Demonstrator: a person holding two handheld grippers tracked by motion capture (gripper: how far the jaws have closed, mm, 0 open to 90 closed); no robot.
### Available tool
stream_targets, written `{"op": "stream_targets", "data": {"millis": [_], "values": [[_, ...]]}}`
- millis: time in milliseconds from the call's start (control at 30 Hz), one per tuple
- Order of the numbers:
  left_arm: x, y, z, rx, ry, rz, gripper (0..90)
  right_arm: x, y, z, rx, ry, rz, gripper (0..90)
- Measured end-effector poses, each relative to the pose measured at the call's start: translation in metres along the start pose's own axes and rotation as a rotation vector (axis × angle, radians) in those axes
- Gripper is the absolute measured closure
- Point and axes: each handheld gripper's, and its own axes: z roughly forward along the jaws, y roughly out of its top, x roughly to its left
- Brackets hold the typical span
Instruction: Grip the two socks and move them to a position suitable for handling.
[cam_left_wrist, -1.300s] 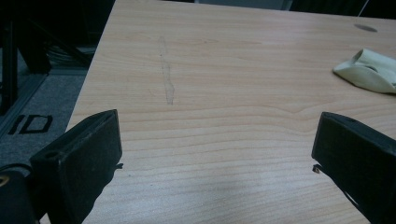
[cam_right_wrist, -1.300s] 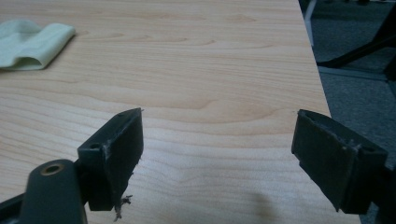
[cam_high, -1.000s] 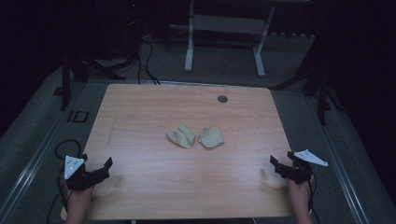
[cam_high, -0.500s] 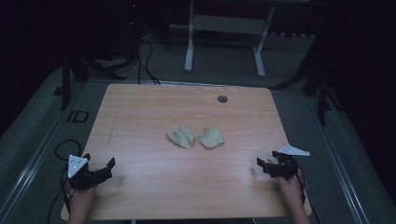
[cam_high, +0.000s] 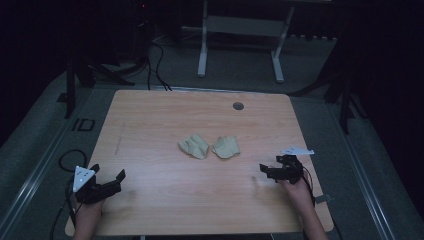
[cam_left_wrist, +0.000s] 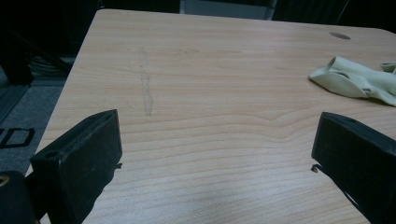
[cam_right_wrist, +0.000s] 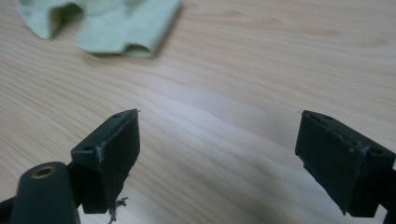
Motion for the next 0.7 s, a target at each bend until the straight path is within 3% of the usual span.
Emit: {"op": "stream_targets", "data": {"millis": [367, 700], "values": [[-0.001, 0.000, 0.001, 0.007, -0.007, 0.001, 1.7, 0.020, 0.024, 0.027, 0.013, 0.057, -0.031, 14.6], [-0.002, -0.001, 0.002, 0.021, -0.015, 0.003, 1.7, 0.044, 0.052, 0.054, 0.025, 0.072, -0.097, 19.6]]}}
